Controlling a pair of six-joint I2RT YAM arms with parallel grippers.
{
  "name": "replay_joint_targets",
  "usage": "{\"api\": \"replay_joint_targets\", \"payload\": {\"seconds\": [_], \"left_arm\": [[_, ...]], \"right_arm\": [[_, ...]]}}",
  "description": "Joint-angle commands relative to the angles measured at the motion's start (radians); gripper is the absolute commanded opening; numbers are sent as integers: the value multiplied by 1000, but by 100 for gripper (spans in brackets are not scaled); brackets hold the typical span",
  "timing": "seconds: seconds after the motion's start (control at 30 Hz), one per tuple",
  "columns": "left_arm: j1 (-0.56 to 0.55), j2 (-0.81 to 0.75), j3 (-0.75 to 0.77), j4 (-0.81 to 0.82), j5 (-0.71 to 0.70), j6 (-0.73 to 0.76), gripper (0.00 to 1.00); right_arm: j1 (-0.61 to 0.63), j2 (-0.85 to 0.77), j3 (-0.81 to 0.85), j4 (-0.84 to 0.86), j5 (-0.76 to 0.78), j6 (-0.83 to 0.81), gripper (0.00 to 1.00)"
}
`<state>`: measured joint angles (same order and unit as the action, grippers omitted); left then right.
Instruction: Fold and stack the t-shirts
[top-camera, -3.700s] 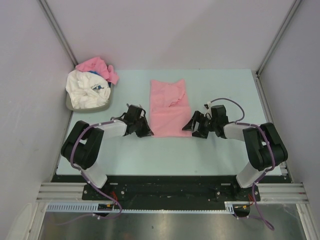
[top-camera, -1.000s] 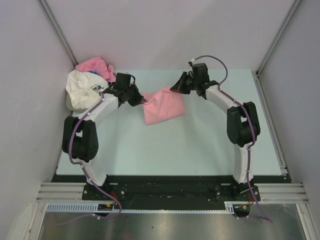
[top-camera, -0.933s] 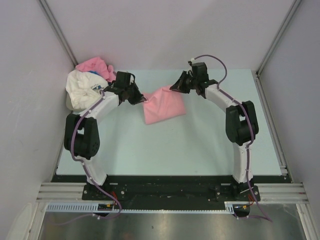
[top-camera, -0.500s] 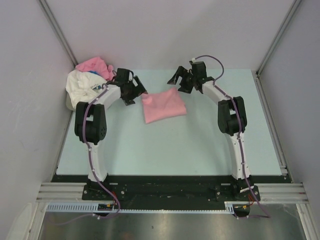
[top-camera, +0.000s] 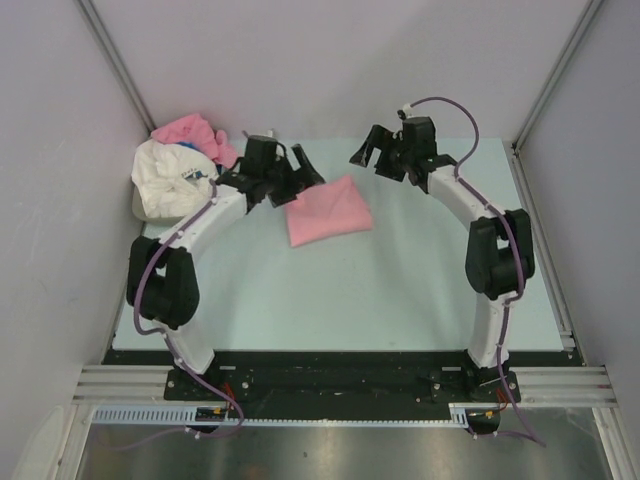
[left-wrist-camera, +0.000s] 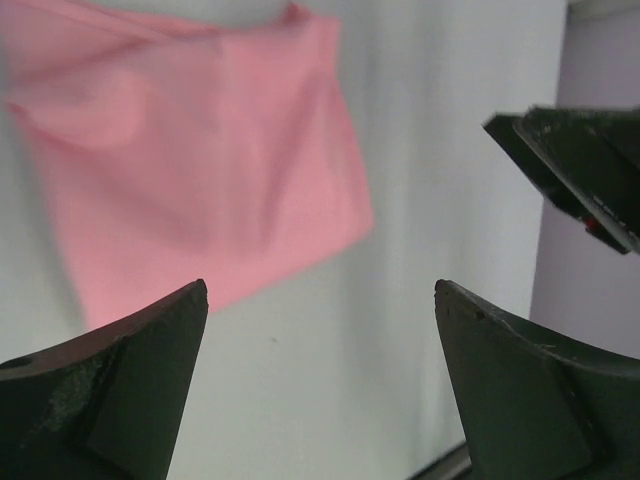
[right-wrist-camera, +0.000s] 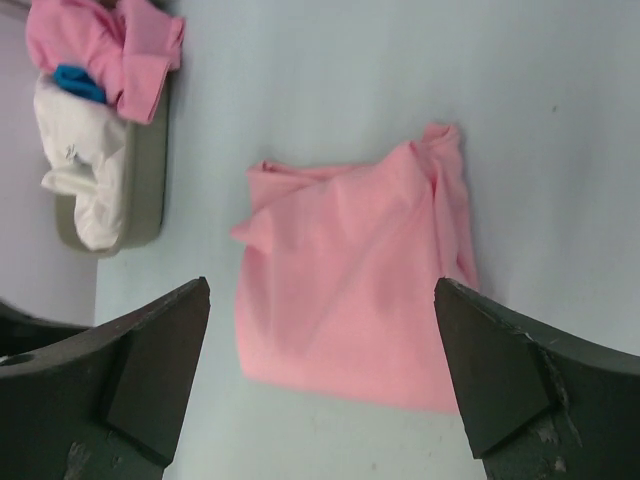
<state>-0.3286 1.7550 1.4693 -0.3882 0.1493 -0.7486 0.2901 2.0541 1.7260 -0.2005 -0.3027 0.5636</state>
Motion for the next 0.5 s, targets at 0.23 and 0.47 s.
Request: {"api": "replay_joint_targets", "payload": {"seconds": [0.23,0.47], "left_arm": [[-194,121,-214,384,269,-181,100],[-168,181,-205,477,309,-179,100]], "right_arm": [[-11,-281,-321,-20,27,-53,100],[-8,-336,-393,-1,2,-70,100]]}}
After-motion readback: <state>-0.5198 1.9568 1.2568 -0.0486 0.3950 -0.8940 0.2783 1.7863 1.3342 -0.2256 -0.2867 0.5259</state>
